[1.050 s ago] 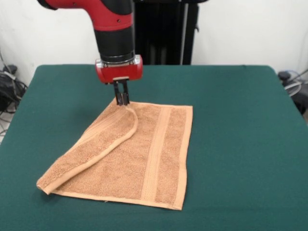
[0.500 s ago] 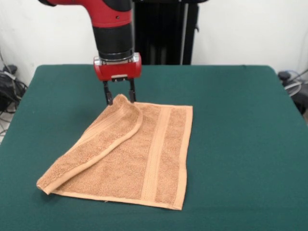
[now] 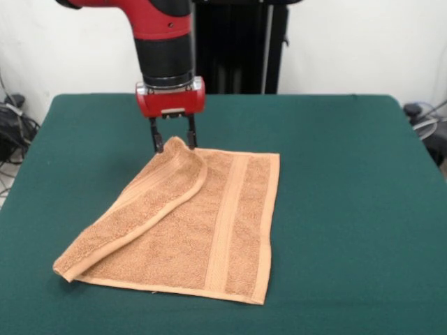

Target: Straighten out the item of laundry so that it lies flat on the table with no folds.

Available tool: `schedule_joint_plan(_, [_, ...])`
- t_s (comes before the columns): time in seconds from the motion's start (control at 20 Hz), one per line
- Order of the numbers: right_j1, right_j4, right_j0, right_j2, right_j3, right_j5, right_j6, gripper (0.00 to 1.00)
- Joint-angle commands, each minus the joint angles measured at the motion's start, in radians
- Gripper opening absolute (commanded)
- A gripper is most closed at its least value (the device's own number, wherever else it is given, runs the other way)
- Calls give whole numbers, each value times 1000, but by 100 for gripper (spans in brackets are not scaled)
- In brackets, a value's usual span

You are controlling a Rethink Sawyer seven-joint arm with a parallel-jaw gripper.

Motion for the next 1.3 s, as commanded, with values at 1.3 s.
schedule_joint_plan(1.3, [151,38,83,43,-32,-48,166,100])
